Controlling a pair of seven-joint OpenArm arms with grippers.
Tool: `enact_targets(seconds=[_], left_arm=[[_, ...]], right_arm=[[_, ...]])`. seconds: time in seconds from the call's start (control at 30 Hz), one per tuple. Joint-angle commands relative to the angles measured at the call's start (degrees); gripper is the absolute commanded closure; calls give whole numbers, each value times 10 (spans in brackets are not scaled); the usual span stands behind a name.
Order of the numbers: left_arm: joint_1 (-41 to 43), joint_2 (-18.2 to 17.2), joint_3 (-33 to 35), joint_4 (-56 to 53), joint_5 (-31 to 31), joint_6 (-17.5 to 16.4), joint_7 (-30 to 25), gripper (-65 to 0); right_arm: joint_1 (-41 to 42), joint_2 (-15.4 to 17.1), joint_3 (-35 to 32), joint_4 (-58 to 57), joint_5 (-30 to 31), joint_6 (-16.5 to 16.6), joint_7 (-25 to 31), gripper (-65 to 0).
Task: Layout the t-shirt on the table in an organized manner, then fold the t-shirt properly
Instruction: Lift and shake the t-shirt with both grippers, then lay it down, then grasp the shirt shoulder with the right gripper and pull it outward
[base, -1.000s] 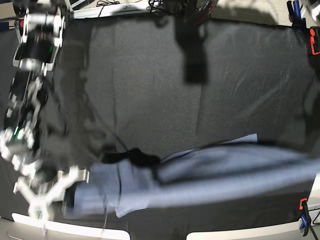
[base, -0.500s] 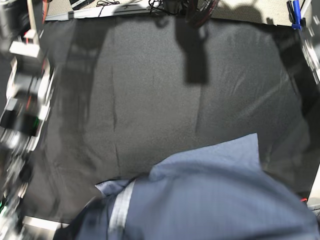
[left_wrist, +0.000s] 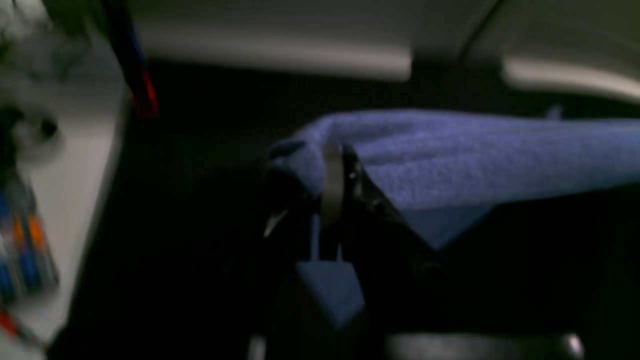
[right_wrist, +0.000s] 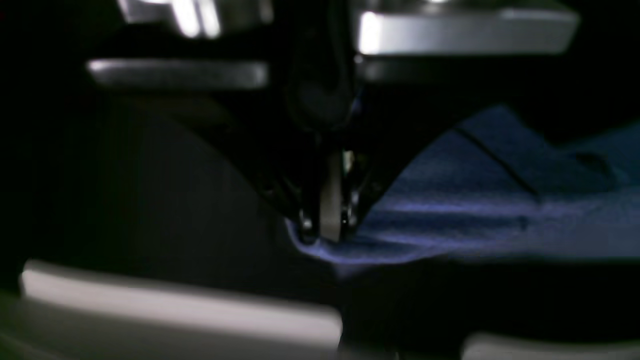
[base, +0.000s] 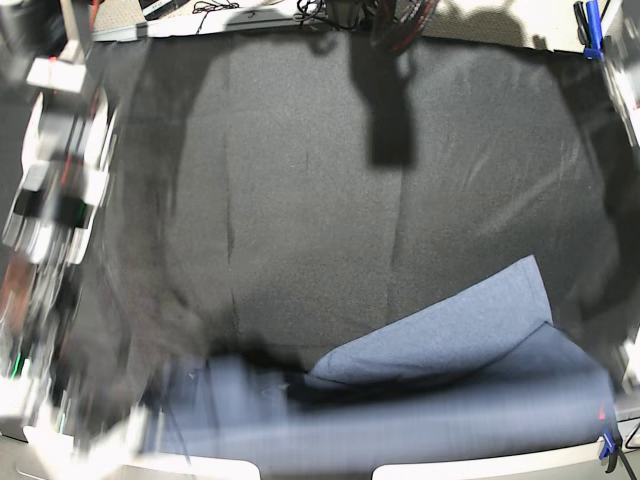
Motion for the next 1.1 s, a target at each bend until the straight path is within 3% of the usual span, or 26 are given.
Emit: enact_targets(seconds=[0.0, 0.1, 0.33, 0.63, 0.8, 0.93, 1.03, 1.07], left_arm=[[2, -16, -14, 9, -6, 2, -21, 0], [64, -17, -38, 9, -21, 0, -20, 0], [199, -17, -109, 9, -84, -50, 37, 0], [363, -16, -133, 9, -87, -52, 37, 0], [433, -16, -133, 9, -87, -57, 26, 0], [454, -16, -133, 9, -87, -72, 9, 0], [450, -16, -133, 9, -87, -73, 9, 0], [450, -16, -133, 9, -88, -73, 9, 0]], right_arm=[[4, 10, 17, 31, -3, -4, 17, 0], [-67, 10, 54, 86, 3, -4, -2, 0], [-251, 9, 139, 176, 57, 5, -33, 0], [-450, 9, 218, 239, 74, 5, -45, 0], [-517, 9, 231, 239, 79, 4, -43, 0], [-535, 3, 231, 239, 163, 6, -40, 0], [-530, -23, 229, 239, 205, 49, -20, 0], [-529, -34, 225, 239, 204, 62, -12, -64]])
